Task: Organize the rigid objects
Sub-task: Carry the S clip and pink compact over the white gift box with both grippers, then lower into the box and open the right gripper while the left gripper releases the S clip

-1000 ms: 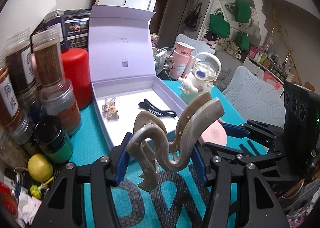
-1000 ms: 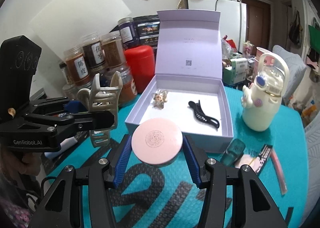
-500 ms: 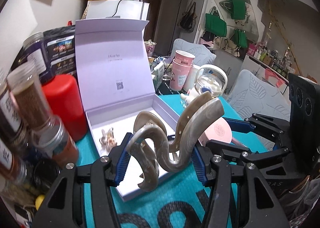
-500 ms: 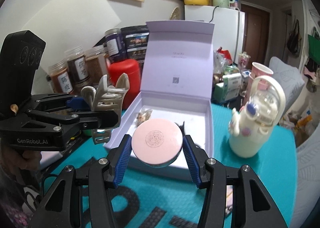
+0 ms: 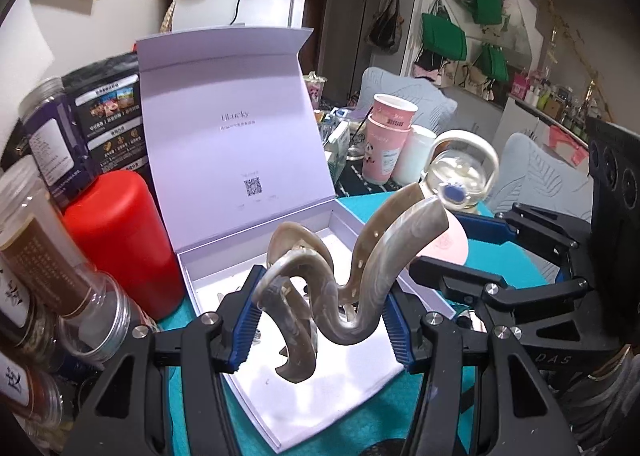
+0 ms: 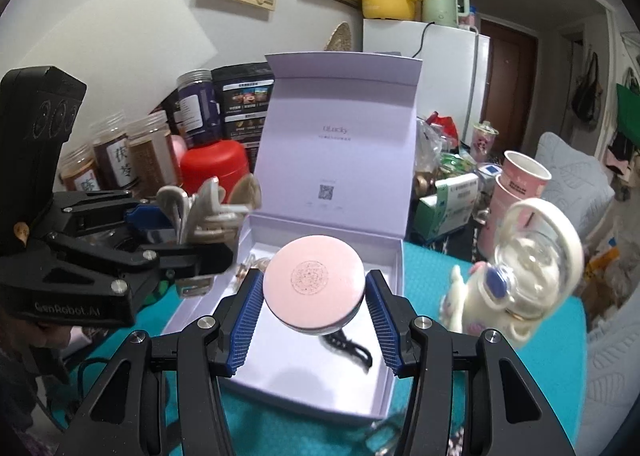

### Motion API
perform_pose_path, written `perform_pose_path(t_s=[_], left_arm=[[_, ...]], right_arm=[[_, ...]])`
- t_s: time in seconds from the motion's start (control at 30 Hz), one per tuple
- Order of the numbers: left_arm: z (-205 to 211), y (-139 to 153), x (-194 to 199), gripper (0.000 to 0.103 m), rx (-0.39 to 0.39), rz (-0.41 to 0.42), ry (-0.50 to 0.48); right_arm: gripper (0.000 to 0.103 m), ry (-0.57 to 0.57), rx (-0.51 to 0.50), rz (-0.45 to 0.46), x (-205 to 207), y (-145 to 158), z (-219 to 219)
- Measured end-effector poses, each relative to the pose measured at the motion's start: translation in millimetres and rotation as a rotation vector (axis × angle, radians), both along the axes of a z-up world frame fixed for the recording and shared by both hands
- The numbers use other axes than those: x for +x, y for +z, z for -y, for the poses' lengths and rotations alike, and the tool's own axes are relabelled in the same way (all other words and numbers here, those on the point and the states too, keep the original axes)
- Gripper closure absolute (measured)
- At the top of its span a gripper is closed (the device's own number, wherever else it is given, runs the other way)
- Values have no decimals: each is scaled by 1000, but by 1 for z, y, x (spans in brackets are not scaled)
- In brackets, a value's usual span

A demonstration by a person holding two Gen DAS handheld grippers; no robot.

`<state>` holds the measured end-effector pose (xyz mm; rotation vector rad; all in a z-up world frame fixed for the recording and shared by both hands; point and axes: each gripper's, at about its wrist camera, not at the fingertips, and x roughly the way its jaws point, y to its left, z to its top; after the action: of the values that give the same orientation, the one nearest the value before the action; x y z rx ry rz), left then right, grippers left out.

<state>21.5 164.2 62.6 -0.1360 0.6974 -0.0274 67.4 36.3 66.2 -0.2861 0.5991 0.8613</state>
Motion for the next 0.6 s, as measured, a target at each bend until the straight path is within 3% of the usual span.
perform_pose_path(t_s=[0.6], left_arm=[[5,-55,27,48,28,-165,-62]], right_arm=[[51,12,-21,-142,33,-59,-5]])
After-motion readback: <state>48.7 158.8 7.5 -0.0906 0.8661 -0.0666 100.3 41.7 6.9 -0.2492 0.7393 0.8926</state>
